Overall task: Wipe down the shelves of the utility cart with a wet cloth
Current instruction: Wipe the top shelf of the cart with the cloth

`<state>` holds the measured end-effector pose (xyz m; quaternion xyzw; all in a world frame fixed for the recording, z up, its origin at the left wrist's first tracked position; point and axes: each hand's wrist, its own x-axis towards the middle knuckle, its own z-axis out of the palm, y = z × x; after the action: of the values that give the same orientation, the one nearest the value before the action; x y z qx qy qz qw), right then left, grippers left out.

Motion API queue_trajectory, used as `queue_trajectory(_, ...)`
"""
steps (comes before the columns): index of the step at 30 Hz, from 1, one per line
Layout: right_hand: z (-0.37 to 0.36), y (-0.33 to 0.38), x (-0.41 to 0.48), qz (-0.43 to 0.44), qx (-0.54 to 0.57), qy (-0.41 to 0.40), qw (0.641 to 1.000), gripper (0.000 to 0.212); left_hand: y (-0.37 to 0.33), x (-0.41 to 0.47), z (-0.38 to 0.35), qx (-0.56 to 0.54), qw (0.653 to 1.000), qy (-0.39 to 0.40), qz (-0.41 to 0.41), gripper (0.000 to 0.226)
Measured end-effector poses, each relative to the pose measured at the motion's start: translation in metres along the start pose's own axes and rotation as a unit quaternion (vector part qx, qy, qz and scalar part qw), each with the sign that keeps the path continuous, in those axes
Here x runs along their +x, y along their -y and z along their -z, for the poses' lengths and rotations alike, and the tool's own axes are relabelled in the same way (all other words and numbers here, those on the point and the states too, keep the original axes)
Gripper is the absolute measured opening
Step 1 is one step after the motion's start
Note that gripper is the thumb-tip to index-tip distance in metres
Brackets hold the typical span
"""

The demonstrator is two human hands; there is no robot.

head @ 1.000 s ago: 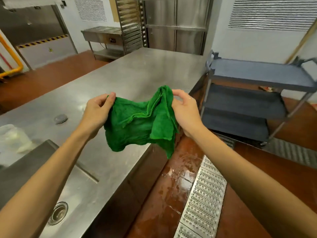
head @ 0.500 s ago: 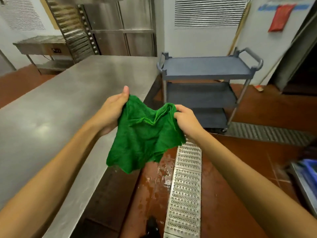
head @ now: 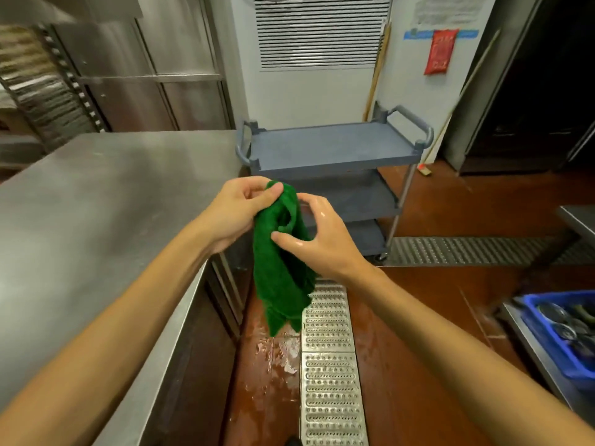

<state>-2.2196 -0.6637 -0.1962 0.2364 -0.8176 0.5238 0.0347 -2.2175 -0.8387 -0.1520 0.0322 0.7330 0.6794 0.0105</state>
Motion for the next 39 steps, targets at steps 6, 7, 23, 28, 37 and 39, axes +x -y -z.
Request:
queue_trajectory(6,0.012,-0.024,0.092,-0.02,-0.043,-0.102,0.994,0.039,-0.003,0.076,0.035,0.095,0.992,0.083,-0.002,0.035)
queue_trajectory(7,0.017,-0.028,0.105,-0.025,-0.044,-0.109,0.993,0.038,-0.004,0.087,0.041,0.131,0.987,0.091,-0.001,0.041)
queue_trajectory(23,0.038,-0.103,0.25,0.098,-0.086,-0.134,0.982,0.033,0.077,0.256,0.112,0.352,0.933,0.044,-0.058,0.035)
queue_trajectory(28,0.056,-0.143,0.315,0.127,-0.101,-0.15,0.975,0.037,0.079,0.313,0.121,0.37,0.926,0.025,-0.074,0.035)
queue_trajectory(37,0.096,-0.207,0.428,0.103,-0.091,-0.105,0.985,0.027,0.083,0.419,0.143,0.495,0.865,0.003,-0.085,0.029)
queue_trajectory(39,0.103,-0.217,0.448,0.099,-0.093,-0.099,0.986,0.026,0.084,0.441,0.142,0.509,0.855,-0.042,-0.095,0.026)
